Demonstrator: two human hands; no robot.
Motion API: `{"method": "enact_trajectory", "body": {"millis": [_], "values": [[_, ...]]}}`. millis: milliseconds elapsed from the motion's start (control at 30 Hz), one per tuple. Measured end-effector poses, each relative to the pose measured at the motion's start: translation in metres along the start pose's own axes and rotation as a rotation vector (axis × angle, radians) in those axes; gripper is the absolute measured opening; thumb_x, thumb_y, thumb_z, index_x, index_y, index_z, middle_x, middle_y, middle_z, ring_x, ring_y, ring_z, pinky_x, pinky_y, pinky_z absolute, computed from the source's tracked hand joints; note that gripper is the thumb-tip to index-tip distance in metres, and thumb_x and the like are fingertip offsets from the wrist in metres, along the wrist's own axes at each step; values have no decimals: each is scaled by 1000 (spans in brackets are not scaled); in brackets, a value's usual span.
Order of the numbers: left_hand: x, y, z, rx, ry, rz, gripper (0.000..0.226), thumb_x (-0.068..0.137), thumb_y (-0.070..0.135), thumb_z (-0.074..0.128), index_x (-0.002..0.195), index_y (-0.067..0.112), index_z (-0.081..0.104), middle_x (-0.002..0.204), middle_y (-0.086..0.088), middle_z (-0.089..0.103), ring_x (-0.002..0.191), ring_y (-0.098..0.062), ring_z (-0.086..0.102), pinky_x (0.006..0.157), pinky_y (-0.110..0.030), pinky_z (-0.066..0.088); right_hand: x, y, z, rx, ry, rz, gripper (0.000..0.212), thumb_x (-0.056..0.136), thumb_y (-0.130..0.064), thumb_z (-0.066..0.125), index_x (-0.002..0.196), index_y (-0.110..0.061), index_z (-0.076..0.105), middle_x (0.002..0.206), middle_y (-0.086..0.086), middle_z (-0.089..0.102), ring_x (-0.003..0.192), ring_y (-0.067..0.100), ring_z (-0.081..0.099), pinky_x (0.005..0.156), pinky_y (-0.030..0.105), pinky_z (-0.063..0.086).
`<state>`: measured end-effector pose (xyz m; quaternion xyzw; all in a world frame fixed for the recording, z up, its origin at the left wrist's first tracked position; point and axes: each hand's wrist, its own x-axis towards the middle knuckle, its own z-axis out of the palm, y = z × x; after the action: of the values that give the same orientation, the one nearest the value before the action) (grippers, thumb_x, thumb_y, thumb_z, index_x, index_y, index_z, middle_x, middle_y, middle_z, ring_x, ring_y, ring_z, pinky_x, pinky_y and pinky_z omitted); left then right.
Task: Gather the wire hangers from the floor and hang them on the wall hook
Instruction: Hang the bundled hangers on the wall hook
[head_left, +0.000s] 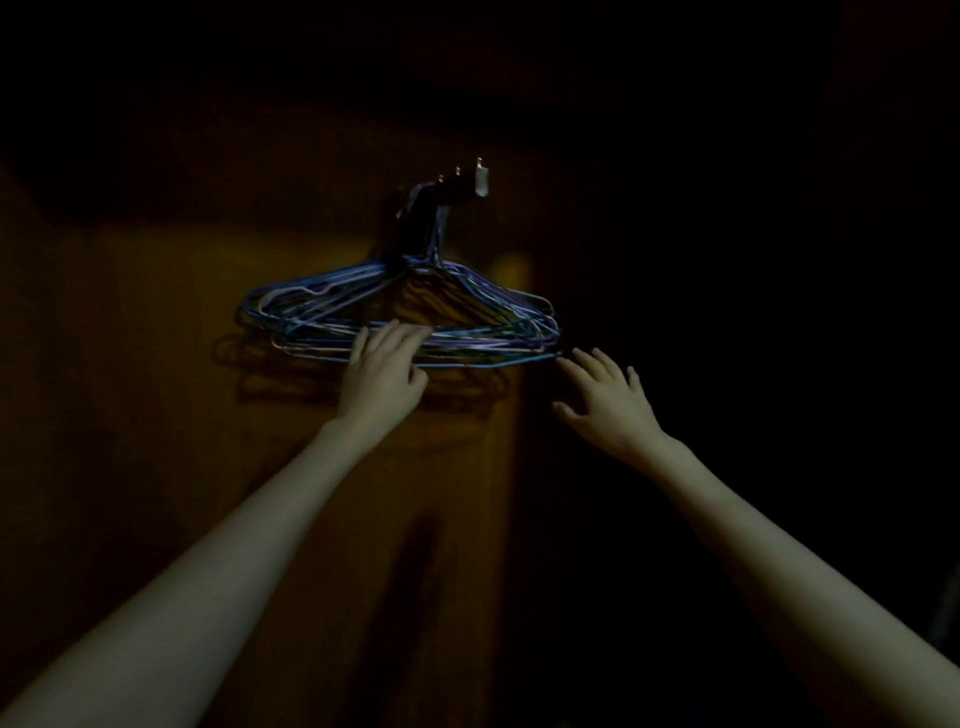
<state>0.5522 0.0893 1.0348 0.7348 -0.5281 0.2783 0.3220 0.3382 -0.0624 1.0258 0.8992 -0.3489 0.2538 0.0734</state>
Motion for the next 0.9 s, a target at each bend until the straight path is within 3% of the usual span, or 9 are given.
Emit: {"method": "enact_trajectory", "body": {"millis": [300,533,900], "values": [[-71,129,49,-246,-278,243,49,96,23,43,144,25,33,150,5,33,143,-12,16,117,-36,0,-159,63,-47,-60,-111,230,62,96,-40,43,149,-23,16,158,-1,8,146,17,-3,118,48,1],[-89,253,75,-322,-423,465,53,97,31,40,148,27,25,154,5,25,145,-13,9,119,-42,-2,-250,149,-86,-191,-62,502,63,94,-46,43,148,-24,20,157,-2,13,146,17,1,116,48,2],[-132,482,155,-522,-531,700,53,96,33,40,147,29,24,153,5,27,144,-13,11,117,-38,-1,-378,281,-135,-322,-158,835,66,94,-47,42,149,-23,14,158,-2,6,146,16,-3,118,50,1]]}}
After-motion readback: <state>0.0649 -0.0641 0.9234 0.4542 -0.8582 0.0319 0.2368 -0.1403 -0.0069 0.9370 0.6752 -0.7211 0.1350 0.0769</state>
